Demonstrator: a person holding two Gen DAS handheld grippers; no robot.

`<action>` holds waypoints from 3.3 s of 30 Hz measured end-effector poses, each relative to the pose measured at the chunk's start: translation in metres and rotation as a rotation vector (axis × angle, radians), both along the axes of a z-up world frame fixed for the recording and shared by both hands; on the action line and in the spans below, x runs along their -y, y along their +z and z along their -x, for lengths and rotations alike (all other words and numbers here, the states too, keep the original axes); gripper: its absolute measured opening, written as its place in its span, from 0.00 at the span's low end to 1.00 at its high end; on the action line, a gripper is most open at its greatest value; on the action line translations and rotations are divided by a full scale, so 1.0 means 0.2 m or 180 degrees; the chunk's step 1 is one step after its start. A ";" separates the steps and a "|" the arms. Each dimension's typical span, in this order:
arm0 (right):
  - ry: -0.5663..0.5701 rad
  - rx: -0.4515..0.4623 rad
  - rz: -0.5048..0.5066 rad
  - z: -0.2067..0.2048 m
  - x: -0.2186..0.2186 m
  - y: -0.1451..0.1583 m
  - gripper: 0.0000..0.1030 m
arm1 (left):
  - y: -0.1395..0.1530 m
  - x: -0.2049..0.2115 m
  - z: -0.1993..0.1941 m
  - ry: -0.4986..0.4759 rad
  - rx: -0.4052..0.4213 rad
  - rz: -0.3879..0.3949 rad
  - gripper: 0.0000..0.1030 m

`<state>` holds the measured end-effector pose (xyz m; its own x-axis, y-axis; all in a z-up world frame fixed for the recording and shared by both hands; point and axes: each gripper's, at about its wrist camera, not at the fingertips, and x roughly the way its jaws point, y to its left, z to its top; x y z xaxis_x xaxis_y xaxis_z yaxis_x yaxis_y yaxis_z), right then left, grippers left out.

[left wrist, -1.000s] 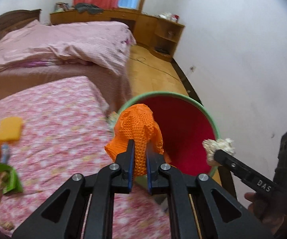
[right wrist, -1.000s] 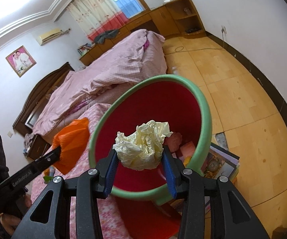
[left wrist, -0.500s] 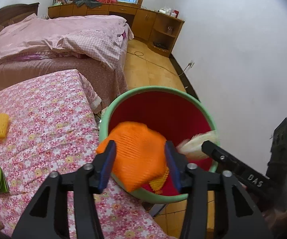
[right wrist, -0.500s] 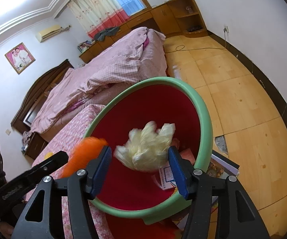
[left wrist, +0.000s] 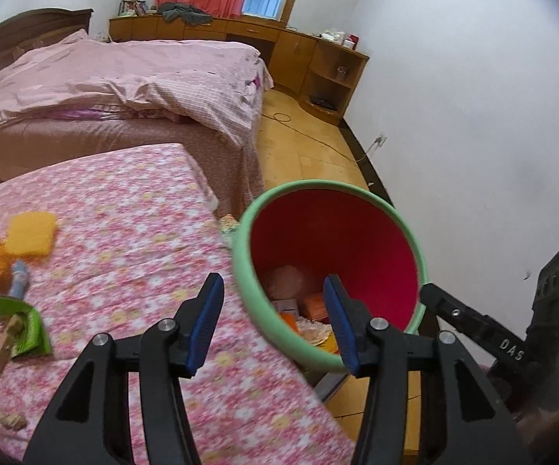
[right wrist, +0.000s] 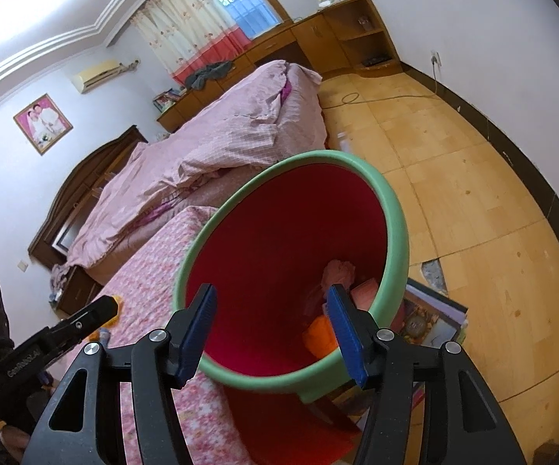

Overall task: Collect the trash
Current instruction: 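Move both tools back over the items on the bed, then grasp the light wooden stick with the left tool, then grasp the green mosquito-coil box with the right tool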

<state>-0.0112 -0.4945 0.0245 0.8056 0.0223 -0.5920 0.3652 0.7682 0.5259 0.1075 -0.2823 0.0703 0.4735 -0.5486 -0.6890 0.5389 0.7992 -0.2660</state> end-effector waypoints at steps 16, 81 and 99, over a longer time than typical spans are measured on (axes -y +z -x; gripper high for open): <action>0.0150 -0.0017 -0.0025 0.03 -0.24 0.06 0.59 | -0.03 -0.62 -0.04 0.0783 0.0048 -0.0226 0.52; 0.1325 -0.0731 0.0004 -0.69 -1.28 -0.14 0.59 | -0.34 -1.60 -0.36 0.1750 0.0078 -0.0148 0.09; 0.1433 -0.0884 0.0785 -0.95 -1.67 -0.20 0.77 | -0.36 -1.66 -0.33 0.1664 0.0015 0.0255 0.09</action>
